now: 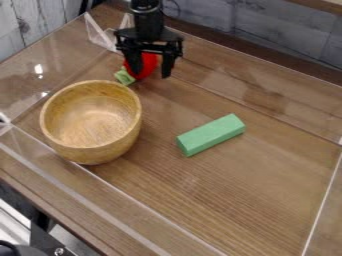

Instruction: Move the red fruit to the right

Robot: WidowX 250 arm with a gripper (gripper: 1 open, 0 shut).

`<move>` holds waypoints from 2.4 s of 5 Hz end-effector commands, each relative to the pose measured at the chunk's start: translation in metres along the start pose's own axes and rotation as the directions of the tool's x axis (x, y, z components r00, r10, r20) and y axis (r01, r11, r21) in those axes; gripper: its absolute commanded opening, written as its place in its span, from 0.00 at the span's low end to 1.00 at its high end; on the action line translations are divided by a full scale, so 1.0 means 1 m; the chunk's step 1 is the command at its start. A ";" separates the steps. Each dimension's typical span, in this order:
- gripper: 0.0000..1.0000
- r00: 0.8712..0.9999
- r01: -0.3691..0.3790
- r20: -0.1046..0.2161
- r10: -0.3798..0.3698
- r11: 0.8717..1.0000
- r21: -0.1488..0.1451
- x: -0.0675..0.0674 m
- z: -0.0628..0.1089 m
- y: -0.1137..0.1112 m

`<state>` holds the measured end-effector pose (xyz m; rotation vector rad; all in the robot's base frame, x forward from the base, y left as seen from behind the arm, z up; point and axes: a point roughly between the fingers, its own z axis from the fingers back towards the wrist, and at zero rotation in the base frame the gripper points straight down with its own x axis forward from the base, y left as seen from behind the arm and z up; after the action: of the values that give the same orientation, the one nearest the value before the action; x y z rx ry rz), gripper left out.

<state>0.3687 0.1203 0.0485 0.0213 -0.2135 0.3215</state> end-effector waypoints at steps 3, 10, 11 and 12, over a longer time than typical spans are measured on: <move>0.00 0.984 -0.167 0.064 0.164 0.985 0.048 0.004 0.019 -0.002; 0.00 0.937 -0.346 0.069 0.341 0.934 0.085 0.009 0.018 -0.013; 0.00 0.944 -0.327 0.066 0.323 0.941 0.081 0.005 0.016 -0.015; 0.00 0.950 -0.309 0.063 0.304 0.948 0.078 0.000 0.013 -0.016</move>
<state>0.3659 0.1058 0.0431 0.0871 -0.1980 0.6480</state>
